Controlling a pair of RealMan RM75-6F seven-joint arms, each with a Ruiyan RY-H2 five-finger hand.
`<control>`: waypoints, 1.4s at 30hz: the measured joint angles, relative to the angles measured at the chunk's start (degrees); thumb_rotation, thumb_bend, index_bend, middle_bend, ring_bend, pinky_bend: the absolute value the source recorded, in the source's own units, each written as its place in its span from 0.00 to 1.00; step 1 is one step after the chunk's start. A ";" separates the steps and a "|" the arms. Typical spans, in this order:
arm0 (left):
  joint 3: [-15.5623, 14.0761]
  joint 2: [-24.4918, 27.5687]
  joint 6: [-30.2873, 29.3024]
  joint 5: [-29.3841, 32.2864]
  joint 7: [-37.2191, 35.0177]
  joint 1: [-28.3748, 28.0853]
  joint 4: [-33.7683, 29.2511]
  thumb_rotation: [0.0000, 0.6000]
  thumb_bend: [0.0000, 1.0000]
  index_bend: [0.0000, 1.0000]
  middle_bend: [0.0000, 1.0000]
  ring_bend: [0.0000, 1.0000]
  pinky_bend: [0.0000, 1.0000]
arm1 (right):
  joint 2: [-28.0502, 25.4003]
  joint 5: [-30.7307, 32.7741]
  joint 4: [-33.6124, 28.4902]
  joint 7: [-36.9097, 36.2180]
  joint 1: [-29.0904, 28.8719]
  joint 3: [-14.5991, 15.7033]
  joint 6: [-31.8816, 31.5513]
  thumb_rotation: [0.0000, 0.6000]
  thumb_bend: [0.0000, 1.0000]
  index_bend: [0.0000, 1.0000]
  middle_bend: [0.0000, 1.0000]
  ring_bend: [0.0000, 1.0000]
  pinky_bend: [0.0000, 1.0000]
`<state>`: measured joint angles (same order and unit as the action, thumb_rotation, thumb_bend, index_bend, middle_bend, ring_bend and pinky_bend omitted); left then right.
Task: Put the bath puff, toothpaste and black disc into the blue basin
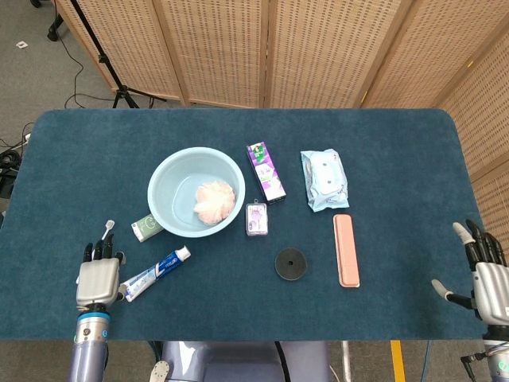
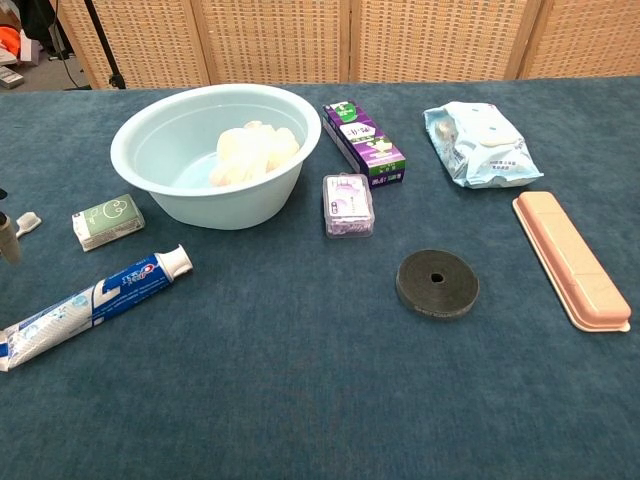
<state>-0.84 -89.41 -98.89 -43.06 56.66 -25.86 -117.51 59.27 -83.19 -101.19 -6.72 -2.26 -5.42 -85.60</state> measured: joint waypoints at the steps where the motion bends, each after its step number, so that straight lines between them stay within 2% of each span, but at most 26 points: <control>1: 0.21 -0.52 0.05 0.18 -0.03 0.18 0.47 1.00 0.26 0.39 0.00 0.00 0.03 | 0.01 -0.08 0.02 -0.06 0.00 0.03 -0.01 1.00 0.21 0.06 0.00 0.00 0.00; 8: 0.77 -3.34 1.08 -0.02 -1.20 1.22 2.47 1.00 0.28 0.39 0.00 0.00 0.03 | 0.01 0.31 0.18 -0.55 -0.09 -0.07 0.29 1.00 0.21 0.06 0.00 0.00 0.00; 13: 0.69 -3.54 2.25 -3.39 -2.97 1.42 1.85 1.00 0.28 0.31 0.00 0.00 0.03 | 0.08 0.37 0.31 -0.74 -0.16 -0.17 0.33 1.00 0.21 0.06 0.00 0.00 0.00; 17: 0.47 -2.38 3.50 -4.20 -2.90 1.32 -1.09 1.00 0.28 0.26 0.00 0.00 0.03 | 0.08 0.37 0.22 -0.79 -0.09 -0.17 0.20 1.00 0.21 0.06 0.00 0.00 0.00; 21: 0.34 -0.53 5.52 -2.39 -2.19 1.05 -5.59 1.00 0.28 0.22 0.00 0.00 0.03 | 0.00 0.27 0.00 -0.60 -0.08 -0.23 0.03 1.00 0.21 0.06 0.00 0.00 0.00; 34: -1.25 3.76 11.83 4.39 0.62 -1.54 -17.24 1.00 0.29 0.21 0.00 0.00 0.03 | 0.05 0.88 0.17 -0.83 0.00 -0.54 -0.12 1.00 0.21 0.06 0.00 0.00 0.00; 42: -2.85 5.36 12.92 5.39 1.13 -2.76 -17.48 1.00 0.29 0.21 0.00 0.00 0.03 | -0.01 0.89 0.35 -1.38 0.12 -0.72 -0.43 1.00 0.21 0.06 0.00 0.00 0.00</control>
<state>-3.69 -84.05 -85.97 -37.66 57.79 -28.61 -134.99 59.26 -82.30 -100.84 -8.10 -2.14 -6.14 -86.02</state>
